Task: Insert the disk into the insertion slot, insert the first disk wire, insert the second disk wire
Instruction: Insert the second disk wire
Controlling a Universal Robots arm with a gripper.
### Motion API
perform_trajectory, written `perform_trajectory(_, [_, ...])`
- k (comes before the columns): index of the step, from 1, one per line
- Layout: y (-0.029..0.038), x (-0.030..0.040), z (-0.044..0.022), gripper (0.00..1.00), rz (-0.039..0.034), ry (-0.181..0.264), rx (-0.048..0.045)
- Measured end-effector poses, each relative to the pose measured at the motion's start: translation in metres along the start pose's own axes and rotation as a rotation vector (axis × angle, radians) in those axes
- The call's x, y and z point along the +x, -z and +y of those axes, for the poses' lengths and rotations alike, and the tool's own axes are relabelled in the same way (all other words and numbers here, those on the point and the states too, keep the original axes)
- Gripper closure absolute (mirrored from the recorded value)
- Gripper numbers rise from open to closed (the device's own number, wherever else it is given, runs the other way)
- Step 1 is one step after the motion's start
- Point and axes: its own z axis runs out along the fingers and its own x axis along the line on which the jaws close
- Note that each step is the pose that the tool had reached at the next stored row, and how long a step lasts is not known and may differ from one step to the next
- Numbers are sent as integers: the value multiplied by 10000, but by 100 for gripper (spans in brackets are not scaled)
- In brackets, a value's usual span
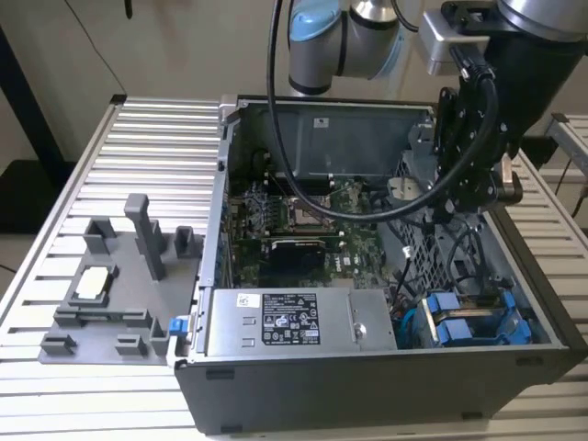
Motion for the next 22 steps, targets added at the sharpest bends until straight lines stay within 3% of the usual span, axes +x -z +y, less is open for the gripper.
perform_trajectory(1, [-1,-2,1,73,16,-1,0])
perform_trajectory(2, [-3,-9,2,73,116,-2,8])
perform_trajectory(6, [-11,-45,4,73,814,33,61])
perform_trajectory(8, [-21,-86,18,73,1030,40,135])
perform_trajectory(10, [-35,-131,37,73,1197,44,227])
perform_trajectory(13, [-58,-200,73,73,1358,51,399])
perform_trajectory(15, [-73,-235,103,73,1374,54,578])
perform_trajectory(18, [-90,-247,164,73,1379,59,949])
perform_trajectory(19, [-94,-248,175,73,1410,67,1033])
perform_trajectory(22, [-100,-257,195,73,1738,145,1101])
